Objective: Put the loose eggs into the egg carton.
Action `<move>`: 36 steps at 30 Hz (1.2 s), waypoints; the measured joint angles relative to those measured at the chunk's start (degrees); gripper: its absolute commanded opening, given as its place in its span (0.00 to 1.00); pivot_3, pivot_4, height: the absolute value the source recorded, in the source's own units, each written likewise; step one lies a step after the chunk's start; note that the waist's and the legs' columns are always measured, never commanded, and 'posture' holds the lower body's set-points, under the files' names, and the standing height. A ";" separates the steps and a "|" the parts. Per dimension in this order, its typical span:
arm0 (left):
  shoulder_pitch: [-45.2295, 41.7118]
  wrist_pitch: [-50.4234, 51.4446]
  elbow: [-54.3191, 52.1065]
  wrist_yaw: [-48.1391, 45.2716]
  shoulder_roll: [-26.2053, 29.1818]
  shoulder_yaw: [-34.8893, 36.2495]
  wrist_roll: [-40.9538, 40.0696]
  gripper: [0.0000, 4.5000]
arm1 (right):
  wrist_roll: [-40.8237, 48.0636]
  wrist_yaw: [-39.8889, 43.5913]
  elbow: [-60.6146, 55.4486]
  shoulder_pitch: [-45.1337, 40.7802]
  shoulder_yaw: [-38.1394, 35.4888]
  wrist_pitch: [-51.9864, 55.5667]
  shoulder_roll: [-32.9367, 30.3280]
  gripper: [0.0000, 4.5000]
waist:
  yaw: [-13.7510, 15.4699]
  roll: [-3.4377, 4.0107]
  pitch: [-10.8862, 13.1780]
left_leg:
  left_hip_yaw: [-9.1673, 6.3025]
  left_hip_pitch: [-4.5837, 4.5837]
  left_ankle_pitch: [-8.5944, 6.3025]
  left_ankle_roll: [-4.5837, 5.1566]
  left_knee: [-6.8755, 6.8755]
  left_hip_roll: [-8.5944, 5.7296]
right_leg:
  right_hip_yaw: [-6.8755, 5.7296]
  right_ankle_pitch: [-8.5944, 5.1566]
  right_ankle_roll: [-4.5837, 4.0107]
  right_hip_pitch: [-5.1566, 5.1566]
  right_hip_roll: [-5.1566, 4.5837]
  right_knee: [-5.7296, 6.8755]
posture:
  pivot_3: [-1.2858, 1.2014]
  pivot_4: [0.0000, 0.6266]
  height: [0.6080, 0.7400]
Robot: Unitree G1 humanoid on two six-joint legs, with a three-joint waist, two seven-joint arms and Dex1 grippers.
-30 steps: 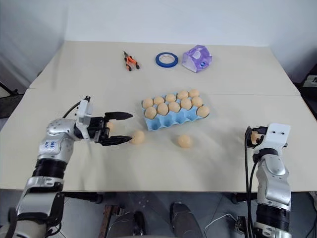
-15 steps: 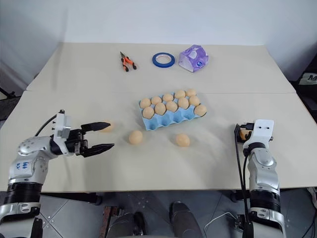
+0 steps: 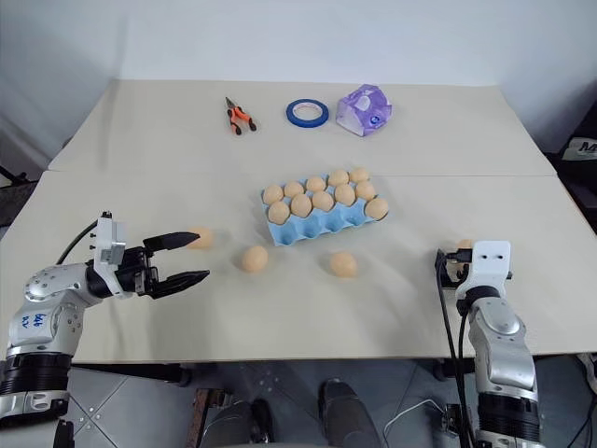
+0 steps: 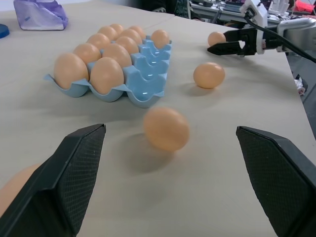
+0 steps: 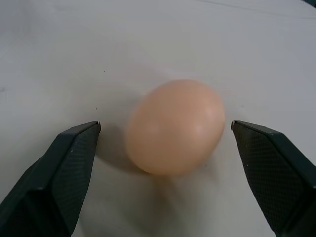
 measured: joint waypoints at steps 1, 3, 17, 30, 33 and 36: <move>0.00 0.00 -0.01 0.13 0.00 -0.01 0.00 1.00 | 0.04 -0.06 0.18 -0.23 -0.06 0.13 0.00 0.91 | 0.02 -0.01 -0.01 | 0.00 0.00 0.00 0.01 0.00 -0.01 | 0.00 0.00 -0.01 0.00 -0.01 0.00 | 0.52 0.24 1.00; -0.05 0.01 -0.01 0.30 -0.03 -0.11 0.00 1.00 | 0.36 -0.26 1.78 -1.56 -0.16 0.02 0.04 0.78 | 0.01 -0.01 -0.01 | 0.00 0.00 -0.02 0.06 0.01 -0.05 | 0.00 0.01 0.00 0.00 -0.05 0.00 | 0.52 0.24 1.00; 0.25 0.66 -1.89 0.98 -0.09 -0.21 -1.10 1.00 | 2.64 1.19 -7.49 -2.93 1.00 7.75 -0.22 0.36 | -0.18 0.09 0.06 | 0.03 -0.06 -0.08 0.16 -0.05 0.00 | 0.04 0.01 0.01 -0.08 -0.01 -0.01 | 0.52 0.24 1.00; 6.81 0.88 -10.79 8.59 -1.55 3.36 -2.16 1.00 | 5.63 4.42 -9.41 -25.29 18.50 23.89 5.17 0.36 | -1.21 0.08 0.05 | 0.01 -0.27 0.02 0.24 -0.11 0.06 | -0.06 -0.04 -0.08 -0.26 0.03 -0.12 | 0.52 0.24 1.00; 9.90 1.24 -13.90 10.50 -1.85 4.18 -2.79 1.00 | 4.32 5.58 -4.12 -27.13 20.05 22.23 5.33 0.36 | -1.17 0.09 0.05 | 0.04 -0.37 -0.02 0.24 -0.13 0.08 | -0.05 -0.06 -0.02 -0.29 0.04 -0.30 | 0.52 0.24 1.00; 12.90 1.72 -17.26 12.07 -1.96 5.09 -3.96 1.00 | 3.53 7.12 -1.09 -27.93 20.68 20.90 5.42 0.36 | -1.17 0.09 0.05 | 0.09 -0.50 -0.07 0.22 -0.13 0.10 | -0.03 -0.08 0.02 -0.39 0.07 -0.38 | 0.52 0.24 1.00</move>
